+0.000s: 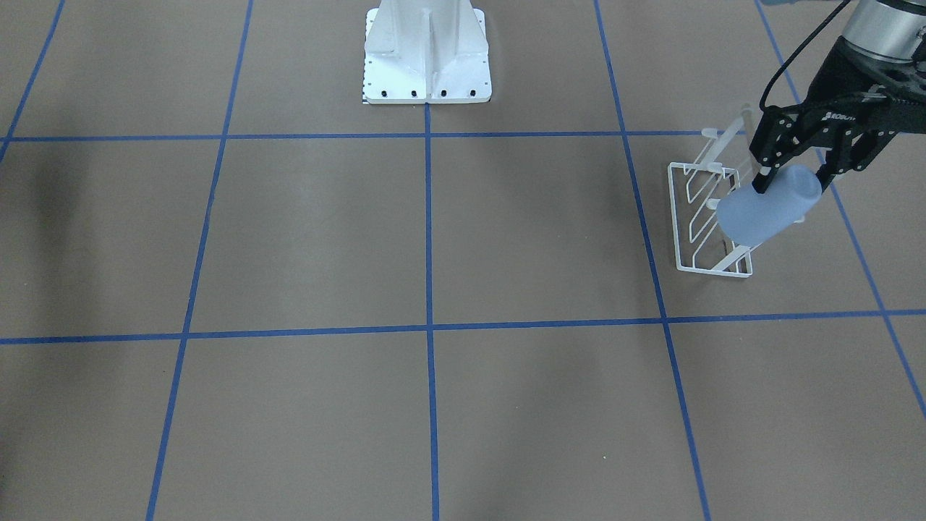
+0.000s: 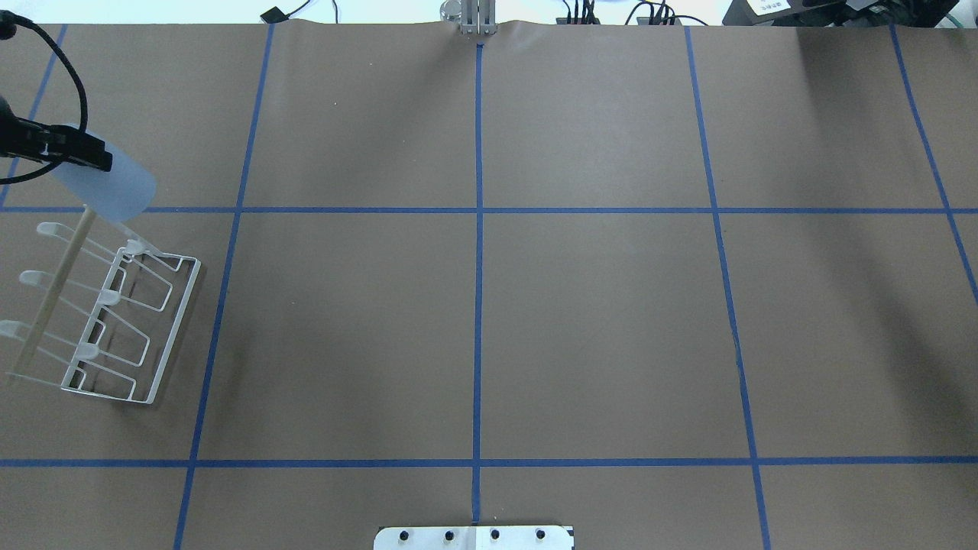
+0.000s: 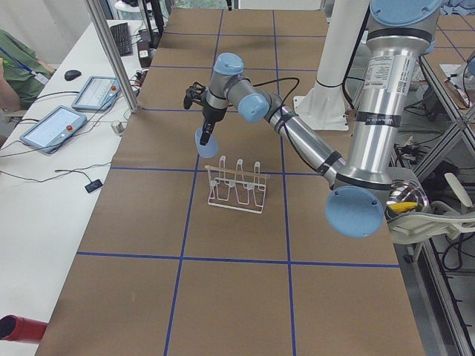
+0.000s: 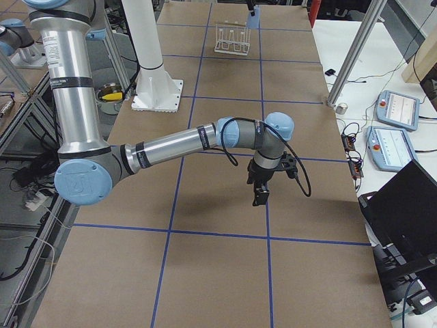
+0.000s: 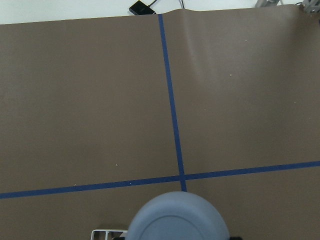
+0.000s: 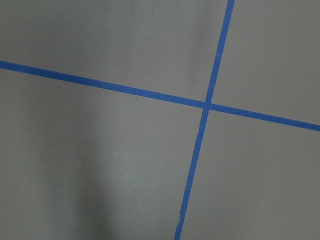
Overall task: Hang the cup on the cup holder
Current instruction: 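Carry the cup with the left gripper over the white wire rack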
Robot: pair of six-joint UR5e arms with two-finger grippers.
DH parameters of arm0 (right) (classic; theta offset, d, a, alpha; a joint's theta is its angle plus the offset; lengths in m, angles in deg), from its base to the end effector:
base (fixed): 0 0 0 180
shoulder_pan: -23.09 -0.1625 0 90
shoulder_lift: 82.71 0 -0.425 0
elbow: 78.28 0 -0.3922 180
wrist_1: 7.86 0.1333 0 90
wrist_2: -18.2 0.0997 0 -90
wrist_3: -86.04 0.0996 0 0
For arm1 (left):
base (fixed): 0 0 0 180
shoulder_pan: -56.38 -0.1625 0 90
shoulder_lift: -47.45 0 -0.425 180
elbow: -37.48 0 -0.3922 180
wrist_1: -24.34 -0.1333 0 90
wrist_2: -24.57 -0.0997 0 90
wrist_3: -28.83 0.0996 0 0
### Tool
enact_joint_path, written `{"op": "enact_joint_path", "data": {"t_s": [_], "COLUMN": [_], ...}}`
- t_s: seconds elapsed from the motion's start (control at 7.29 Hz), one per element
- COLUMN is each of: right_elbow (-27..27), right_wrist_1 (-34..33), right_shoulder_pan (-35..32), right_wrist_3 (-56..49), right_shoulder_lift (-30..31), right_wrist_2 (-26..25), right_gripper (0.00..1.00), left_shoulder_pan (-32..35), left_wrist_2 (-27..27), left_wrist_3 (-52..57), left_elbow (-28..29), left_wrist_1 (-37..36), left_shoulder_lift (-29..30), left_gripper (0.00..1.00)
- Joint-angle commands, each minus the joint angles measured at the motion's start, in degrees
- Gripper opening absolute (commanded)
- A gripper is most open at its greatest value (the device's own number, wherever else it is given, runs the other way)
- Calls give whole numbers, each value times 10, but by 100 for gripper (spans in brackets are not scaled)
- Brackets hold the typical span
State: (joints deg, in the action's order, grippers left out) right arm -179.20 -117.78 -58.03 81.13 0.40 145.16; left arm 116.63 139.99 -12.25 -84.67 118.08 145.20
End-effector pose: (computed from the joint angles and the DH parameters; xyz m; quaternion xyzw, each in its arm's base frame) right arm -0.0079 -0.5262 0.5477 -0.0284 -0.3161 -0.1080 0.9421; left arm 0.1657 -0.4725 0.3283 0.1771 0.3766 -0.0080 0.9093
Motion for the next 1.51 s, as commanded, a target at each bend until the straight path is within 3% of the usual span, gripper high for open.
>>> {"op": "enact_joint_path", "data": {"t_s": [0.0, 1.37], "right_elbow": [-1, -4], "right_wrist_1": [0, 4], "right_shoulder_pan": [-1, 1], "right_wrist_3": [0, 0], "right_shoulder_lift": [1, -5], "right_wrist_2": [7, 9], "right_gripper": [100, 100], "left_shoulder_pan": [-20, -73], "left_wrist_2": [-4, -21], "left_wrist_3": [0, -3], "left_elbow": [-1, -3], "left_wrist_1": [-2, -14], "left_shoulder_lift": [-7, -41], "left_gripper": [0, 0]}}
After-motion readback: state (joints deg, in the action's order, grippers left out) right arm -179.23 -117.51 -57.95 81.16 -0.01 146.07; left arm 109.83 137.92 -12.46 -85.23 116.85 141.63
